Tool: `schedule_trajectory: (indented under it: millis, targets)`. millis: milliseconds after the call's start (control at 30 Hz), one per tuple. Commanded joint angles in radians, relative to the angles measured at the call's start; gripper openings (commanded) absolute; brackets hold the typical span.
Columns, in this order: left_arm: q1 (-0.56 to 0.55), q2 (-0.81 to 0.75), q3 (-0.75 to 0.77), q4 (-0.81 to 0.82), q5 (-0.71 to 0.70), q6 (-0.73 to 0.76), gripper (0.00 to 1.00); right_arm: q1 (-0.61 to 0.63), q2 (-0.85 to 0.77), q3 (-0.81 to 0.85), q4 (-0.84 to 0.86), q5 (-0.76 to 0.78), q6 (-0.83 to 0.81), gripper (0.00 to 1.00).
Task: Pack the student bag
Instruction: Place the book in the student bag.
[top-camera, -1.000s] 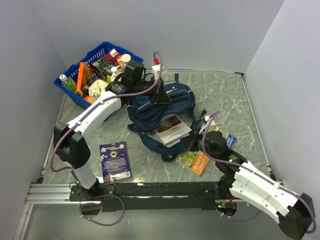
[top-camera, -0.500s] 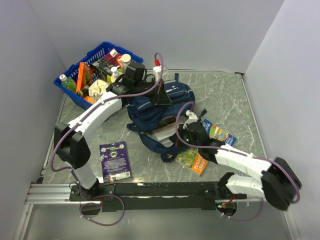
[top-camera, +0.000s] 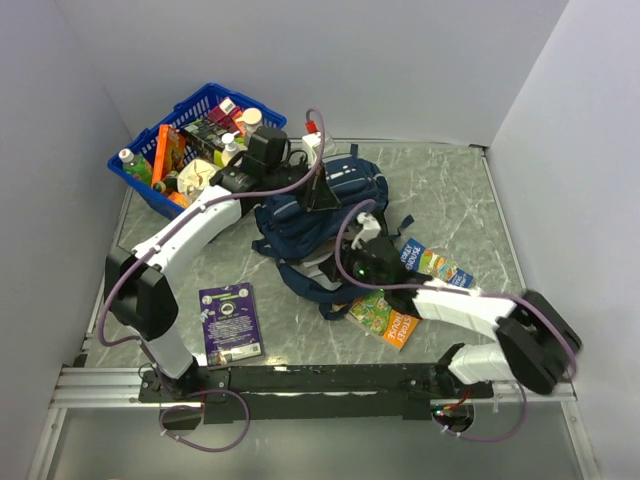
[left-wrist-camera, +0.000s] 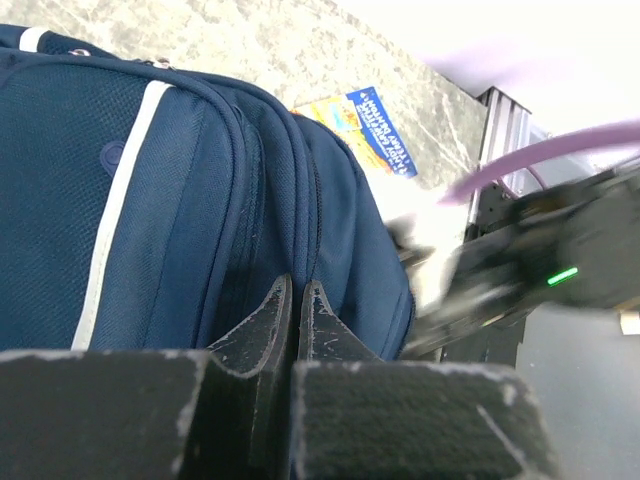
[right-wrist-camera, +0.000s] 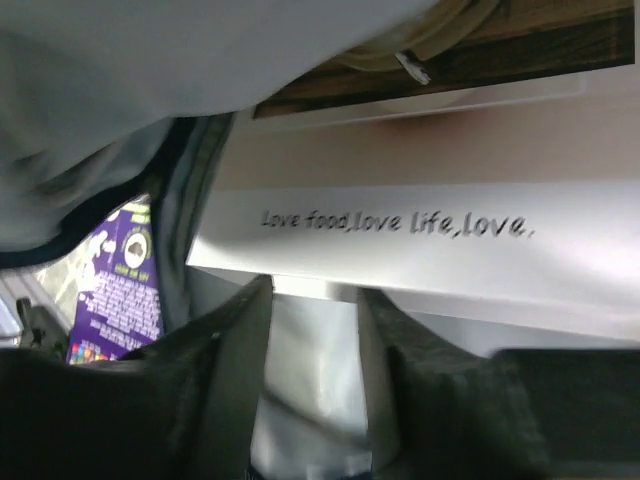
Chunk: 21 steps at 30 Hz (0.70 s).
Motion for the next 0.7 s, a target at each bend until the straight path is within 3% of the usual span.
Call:
schedule_trajectory:
  millis: [0, 133, 267, 433, 467, 533, 667]
  targets:
    - [-0.001, -0.081, -0.011, 0.061, 0.02, 0.024, 0.01, 0.011, -0.309, -0.08, 0.018, 0.057, -0.081, 0.51]
    - [0.046, -0.048, 0.003, 0.073, -0.052, 0.013, 0.01, 0.103, -0.486, -0.088, -0.131, 0.04, -0.112, 0.52]
    - [0.075, 0.001, 0.043, 0.047, -0.068, 0.024, 0.01, 0.244, -0.497, -0.057, -0.254, -0.004, -0.145, 0.65]
    - [0.091, -0.017, -0.001, 0.067, -0.072, 0.039, 0.01, 0.353, -0.338, 0.002, -0.26, -0.178, -0.176, 0.78]
    - [0.095, -0.026, -0.006, 0.064, -0.071, 0.041, 0.01, 0.373, -0.272, 0.022, -0.272, -0.173, -0.196, 0.9]
    - [0.101, -0.044, -0.024, 0.058, -0.057, 0.045, 0.01, 0.425, -0.209, 0.07, -0.285, -0.154, -0.245, 1.0]
    - [0.105, -0.083, -0.067, 0.053, -0.046, 0.064, 0.01, 0.501, -0.015, 0.179, -0.306, -0.091, -0.343, 1.0]
